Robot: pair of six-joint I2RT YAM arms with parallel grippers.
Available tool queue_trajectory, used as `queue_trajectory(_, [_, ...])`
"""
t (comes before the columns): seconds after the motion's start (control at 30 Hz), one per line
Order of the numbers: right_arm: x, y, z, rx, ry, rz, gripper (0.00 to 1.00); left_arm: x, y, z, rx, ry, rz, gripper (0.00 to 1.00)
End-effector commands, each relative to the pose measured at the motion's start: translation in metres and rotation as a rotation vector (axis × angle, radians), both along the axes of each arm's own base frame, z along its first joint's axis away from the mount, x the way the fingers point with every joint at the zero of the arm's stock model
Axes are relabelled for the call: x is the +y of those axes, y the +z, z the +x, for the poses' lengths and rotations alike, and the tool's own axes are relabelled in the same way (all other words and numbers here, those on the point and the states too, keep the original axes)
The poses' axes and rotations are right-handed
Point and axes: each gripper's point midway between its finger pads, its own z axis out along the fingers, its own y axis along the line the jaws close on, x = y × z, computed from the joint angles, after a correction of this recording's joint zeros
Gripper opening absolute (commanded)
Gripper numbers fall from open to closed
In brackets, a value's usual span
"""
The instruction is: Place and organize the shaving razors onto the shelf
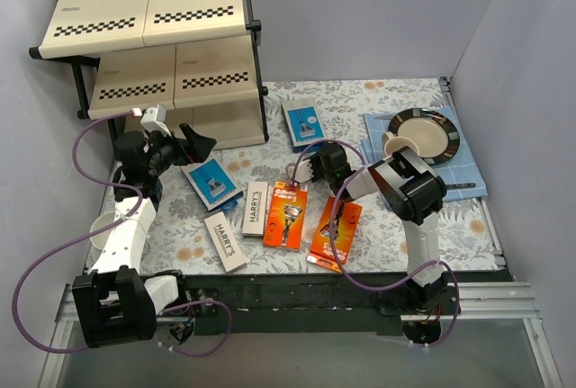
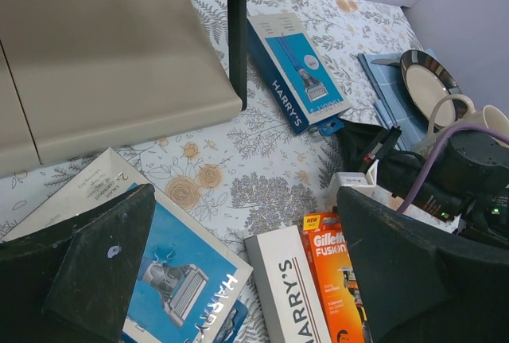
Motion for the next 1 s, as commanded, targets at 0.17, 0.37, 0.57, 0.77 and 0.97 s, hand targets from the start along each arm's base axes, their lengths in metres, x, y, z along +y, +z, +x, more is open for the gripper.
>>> queue_trajectory(0.17, [0.0, 0.051, 0.005, -0.144, -0.024, 0.06, 0.01, 0.001, 0.011, 0.0, -0.027, -0.001, 0.007, 0.98])
queue_trajectory(0.37, [-0.007, 0.063, -0.051, -0.055, 0.055, 0.048, 0.01, 0.0, 0.016, 0.0, -0.05, -0.005, 0.0, 0.98])
queue_trajectory(0.57, [-0.008, 0.065, -0.109, -0.013, 0.139, 0.051, 0.01, -0.005, 0.013, -0.003, -0.043, -0.025, -0.019, 0.98])
queue_trajectory(0.77, [0.001, 0.066, -0.074, 0.177, -0.075, 0.114, 0.47, -0.008, 0.009, -0.001, 0.003, -0.047, -0.044, 0.98])
queue_trajectory(0.97, [0.048, 0.133, 0.018, 0.455, -0.348, 0.514, 0.64, -0.015, 0.002, -0.002, 0.044, -0.08, -0.079, 0.98])
